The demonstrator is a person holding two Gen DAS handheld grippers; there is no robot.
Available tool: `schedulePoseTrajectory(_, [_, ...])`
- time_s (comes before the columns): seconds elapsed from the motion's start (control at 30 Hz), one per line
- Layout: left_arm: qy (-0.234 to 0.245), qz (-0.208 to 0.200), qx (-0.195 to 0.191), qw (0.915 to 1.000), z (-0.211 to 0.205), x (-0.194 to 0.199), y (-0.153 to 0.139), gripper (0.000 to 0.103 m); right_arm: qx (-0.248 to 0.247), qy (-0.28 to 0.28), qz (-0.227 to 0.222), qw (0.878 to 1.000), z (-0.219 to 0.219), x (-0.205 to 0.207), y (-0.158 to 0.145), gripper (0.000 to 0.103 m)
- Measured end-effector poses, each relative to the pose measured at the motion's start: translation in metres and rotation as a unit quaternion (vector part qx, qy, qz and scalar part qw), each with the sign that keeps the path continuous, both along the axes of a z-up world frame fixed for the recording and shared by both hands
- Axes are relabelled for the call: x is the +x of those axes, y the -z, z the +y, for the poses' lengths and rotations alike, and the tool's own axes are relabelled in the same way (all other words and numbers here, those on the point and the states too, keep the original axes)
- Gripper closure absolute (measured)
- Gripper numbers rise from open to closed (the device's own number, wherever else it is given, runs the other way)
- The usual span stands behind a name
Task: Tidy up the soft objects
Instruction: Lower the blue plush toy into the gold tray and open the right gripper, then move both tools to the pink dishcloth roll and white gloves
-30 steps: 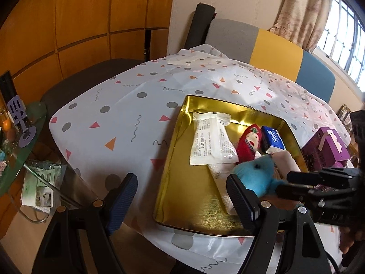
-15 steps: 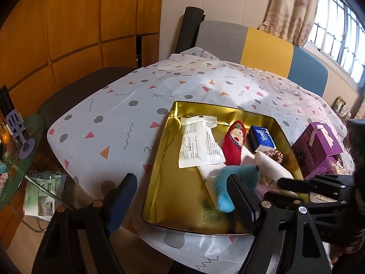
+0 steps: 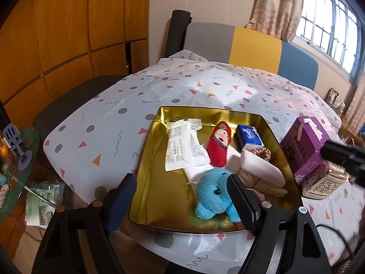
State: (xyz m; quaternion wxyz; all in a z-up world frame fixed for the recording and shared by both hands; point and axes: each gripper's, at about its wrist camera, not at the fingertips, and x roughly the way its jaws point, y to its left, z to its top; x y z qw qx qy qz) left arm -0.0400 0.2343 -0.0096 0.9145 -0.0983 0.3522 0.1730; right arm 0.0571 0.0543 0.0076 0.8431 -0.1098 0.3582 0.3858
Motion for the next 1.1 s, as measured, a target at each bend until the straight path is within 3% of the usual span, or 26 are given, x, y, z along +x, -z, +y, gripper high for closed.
schedulePoseTrajectory(0.43, [0.041, -0.006, 0.027, 0.9988, -0.030, 0.010, -0.016, 0.020, 0.036, 0.143, -0.045, 0.988, -0.120, 0.029, -0.037, 0.062])
schedulePoseTrajectory(0.57, [0.056, -0.009, 0.032, 0.9979, -0.041, 0.016, -0.022, 0.020, 0.038, 0.207, -0.046, 0.977, -0.171, 0.043, -0.039, 0.062])
schedulePoseTrajectory(0.67, [0.070, -0.015, 0.037, 0.9967, -0.050, 0.021, -0.029, 0.020, 0.039, 0.270, -0.040, 0.961, -0.212, 0.054, -0.036, 0.062])
schedulePoseTrajectory(0.73, [0.080, -0.022, 0.040, 0.9958, -0.057, 0.023, -0.034, 0.020, 0.026, 0.328, -0.036, 0.944, -0.241, 0.062, -0.032, 0.062])
schedulePoseTrajectory(0.83, [0.095, -0.032, 0.039, 0.9942, -0.067, 0.029, -0.043, 0.020, 0.030, 0.421, -0.013, 0.907, -0.296, 0.079, -0.024, 0.062])
schedulePoseTrajectory(0.93, [0.111, -0.037, 0.041, 0.9922, -0.080, 0.036, -0.050, 0.020, 0.053, 0.509, 0.018, 0.859, -0.359, 0.095, -0.012, 0.059])
schedulePoseTrajectory(0.97, [0.118, -0.039, 0.042, 0.9914, -0.085, 0.039, -0.052, 0.020, 0.063, 0.543, 0.033, 0.837, -0.385, 0.102, -0.006, 0.059])
schedulePoseTrajectory(1.1, [0.143, -0.043, 0.048, 0.9876, -0.106, 0.049, -0.061, 0.020, 0.097, 0.604, 0.084, 0.787, -0.442, 0.117, 0.020, 0.059])
